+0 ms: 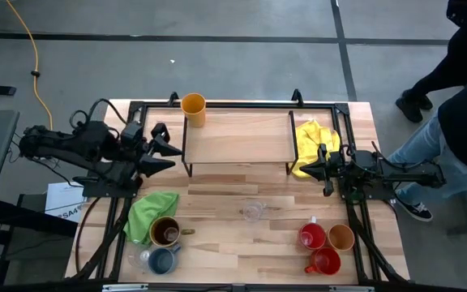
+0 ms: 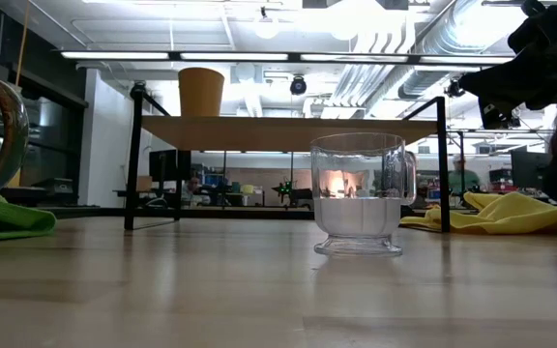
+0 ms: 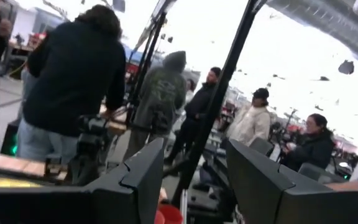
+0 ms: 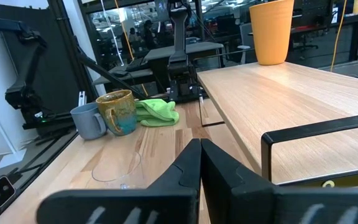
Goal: Stack small to large cups/mugs on shelf
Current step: Put the orange cup on the shelf
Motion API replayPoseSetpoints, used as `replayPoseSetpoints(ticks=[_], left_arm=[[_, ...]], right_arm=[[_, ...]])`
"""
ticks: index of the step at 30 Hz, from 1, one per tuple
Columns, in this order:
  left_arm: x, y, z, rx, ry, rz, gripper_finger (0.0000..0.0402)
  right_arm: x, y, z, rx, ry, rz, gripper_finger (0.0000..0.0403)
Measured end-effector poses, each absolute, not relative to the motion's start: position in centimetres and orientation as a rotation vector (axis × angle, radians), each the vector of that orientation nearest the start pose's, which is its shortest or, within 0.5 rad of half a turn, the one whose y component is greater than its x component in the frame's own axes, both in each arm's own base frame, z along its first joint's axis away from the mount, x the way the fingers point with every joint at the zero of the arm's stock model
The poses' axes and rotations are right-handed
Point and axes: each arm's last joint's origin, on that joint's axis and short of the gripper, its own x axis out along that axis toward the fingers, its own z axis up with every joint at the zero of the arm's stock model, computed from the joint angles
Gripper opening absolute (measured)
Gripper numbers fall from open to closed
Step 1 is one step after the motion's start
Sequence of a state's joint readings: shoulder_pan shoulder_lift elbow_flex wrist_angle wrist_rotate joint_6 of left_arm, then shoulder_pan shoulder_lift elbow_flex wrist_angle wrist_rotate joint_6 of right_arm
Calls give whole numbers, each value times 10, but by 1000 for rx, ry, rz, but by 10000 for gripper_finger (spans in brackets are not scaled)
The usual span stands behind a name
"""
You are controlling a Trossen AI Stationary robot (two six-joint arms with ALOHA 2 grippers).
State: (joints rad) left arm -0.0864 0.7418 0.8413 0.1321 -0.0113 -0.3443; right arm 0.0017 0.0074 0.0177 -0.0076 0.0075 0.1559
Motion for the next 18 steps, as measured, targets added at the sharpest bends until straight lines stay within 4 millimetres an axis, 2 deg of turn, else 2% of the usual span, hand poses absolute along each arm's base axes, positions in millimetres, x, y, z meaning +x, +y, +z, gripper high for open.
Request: replayPoseSetpoints(ticks=[4,8,13,18], left_arm=[[151,-13,387,-354,-195,-105,163],[151,-12,385,-353,-171,-100,163],[151,-12,384,-356,-165,-73,163],[151,-11,384,-384,-179,-40,163]], right_arm=[[97,0,170,196,-23,-5,0],[97,0,174,373,-59,4,0],[96,0,178,687,-105,30,0],[97,0,178,752,-101,33,0]])
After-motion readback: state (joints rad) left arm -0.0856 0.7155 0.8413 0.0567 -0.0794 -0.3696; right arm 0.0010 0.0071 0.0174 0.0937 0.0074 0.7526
